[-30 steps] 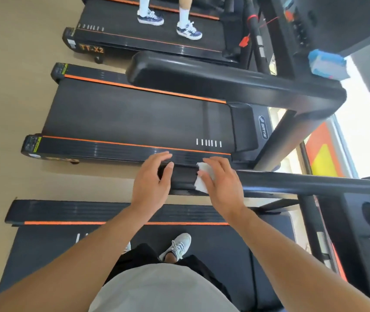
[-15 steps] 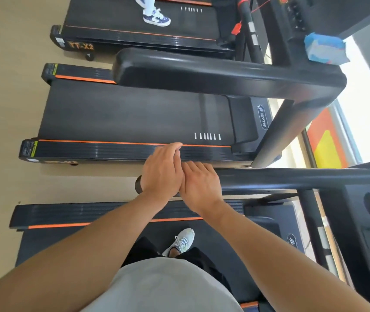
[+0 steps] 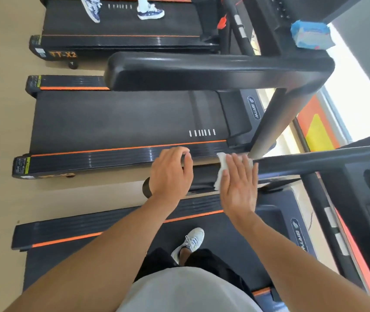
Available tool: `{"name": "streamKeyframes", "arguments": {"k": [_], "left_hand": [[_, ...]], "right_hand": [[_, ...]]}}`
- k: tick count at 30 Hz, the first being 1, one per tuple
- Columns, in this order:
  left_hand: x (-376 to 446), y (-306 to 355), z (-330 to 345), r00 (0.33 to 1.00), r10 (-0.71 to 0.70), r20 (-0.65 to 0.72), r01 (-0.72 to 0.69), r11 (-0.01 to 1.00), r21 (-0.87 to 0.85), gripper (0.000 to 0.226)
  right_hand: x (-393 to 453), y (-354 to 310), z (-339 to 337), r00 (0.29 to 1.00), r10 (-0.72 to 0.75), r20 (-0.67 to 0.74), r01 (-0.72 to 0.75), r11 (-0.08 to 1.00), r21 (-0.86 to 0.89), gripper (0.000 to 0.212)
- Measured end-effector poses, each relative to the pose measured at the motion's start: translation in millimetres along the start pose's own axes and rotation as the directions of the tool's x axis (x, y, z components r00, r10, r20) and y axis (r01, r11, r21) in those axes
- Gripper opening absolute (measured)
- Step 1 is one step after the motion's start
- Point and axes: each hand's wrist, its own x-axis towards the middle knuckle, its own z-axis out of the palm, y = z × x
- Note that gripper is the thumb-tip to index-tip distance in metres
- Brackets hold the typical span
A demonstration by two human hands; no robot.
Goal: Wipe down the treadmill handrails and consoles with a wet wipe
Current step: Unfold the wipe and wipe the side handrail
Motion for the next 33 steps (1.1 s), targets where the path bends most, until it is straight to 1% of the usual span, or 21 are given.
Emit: {"name": "streamKeyframes", "arguments": {"k": [2, 3, 5, 7, 9, 10, 12, 14, 16, 20, 22, 24, 26, 28, 29, 31, 33], "left_hand": [[-1, 0, 0, 1.000, -0.011, 0.011, 0.011, 1.000, 0.016, 0.020], [-1, 1, 0, 1.000, -0.019, 0.011, 0.019, 0.999, 0.026, 0.021], [-3, 0, 2, 0.999, -0.032, 0.016, 0.031, 0.998, 0.048, 0.022], [-3, 0, 3, 0.998, -0.048, 0.044, 0.045, 0.996, 0.079, 0.019], [-2, 1, 1, 0.996, -0.041, 0.077, 0.031, 0.991, 0.133, 0.016], [-2, 4, -1, 0.997, -0.013, 0.081, -0.002, 0.985, 0.174, 0.018], [1, 14, -1, 0.995, 0.046, 0.091, -0.069, 0.961, 0.267, 0.025], [7, 35, 13, 0.990, 0.038, 0.132, -0.080, 0.939, 0.333, 0.037], [14, 64, 41, 0.984, 0.033, 0.175, -0.089, 0.941, 0.325, 0.042], [22, 123, 116, 0.953, 0.075, 0.293, -0.153, 0.955, 0.254, 0.035], [27, 149, 146, 0.948, 0.055, 0.312, -0.139, 0.957, 0.254, 0.031], [27, 167, 164, 0.942, 0.016, 0.335, -0.113, 0.956, 0.272, 0.030], [26, 176, 173, 0.941, -0.037, 0.338, -0.073, 0.949, 0.307, 0.030], [26, 178, 175, 0.946, -0.109, 0.305, 0.003, 0.945, 0.328, 0.028], [25, 178, 176, 0.947, -0.138, 0.290, 0.034, 0.940, 0.339, 0.026], [25, 180, 177, 0.939, -0.184, 0.289, 0.067, 0.927, 0.370, 0.025], [28, 181, 180, 0.917, -0.248, 0.314, 0.105, 0.907, 0.408, 0.024]], "right_hand": [[-16, -24, 6, 0.979, -0.199, 0.032, 0.198, 0.979, 0.042, 0.052], [-20, -30, 7, 0.965, -0.258, 0.041, 0.255, 0.964, 0.068, 0.051], [-20, -26, 6, 0.947, -0.321, 0.036, 0.316, 0.944, 0.090, 0.050], [-13, -8, 3, 0.936, -0.352, 0.028, 0.351, 0.936, 0.031, 0.049], [-5, 23, -2, 0.951, -0.308, 0.027, 0.308, 0.951, -0.027, 0.050], [0, 41, -6, 0.963, -0.270, 0.020, 0.270, 0.962, -0.044, 0.050], [11, 81, -14, 0.976, -0.217, -0.006, 0.216, 0.974, -0.064, 0.052], [26, 118, -21, 0.980, -0.200, -0.022, 0.199, 0.979, -0.046, 0.054], [40, 146, -27, 0.980, -0.197, -0.028, 0.196, 0.980, -0.048, 0.055], [62, 189, -39, 0.965, -0.261, 0.014, 0.261, 0.961, -0.096, 0.055], [73, 218, -50, 0.958, -0.277, 0.068, 0.284, 0.952, -0.118, 0.057], [86, 251, -62, 0.959, -0.266, 0.097, 0.279, 0.948, -0.156, 0.055], [100, 281, -71, 0.975, -0.200, 0.094, 0.216, 0.956, -0.198, 0.052], [111, 301, -77, 0.988, -0.107, 0.112, 0.132, 0.962, -0.241, 0.051], [113, 305, -77, 0.988, -0.085, 0.128, 0.115, 0.961, -0.252, 0.053], [113, 299, -74, 0.980, -0.117, 0.158, 0.146, 0.971, -0.190, 0.051], [109, 277, -66, 0.963, -0.197, 0.185, 0.211, 0.976, -0.060, 0.050]]}}
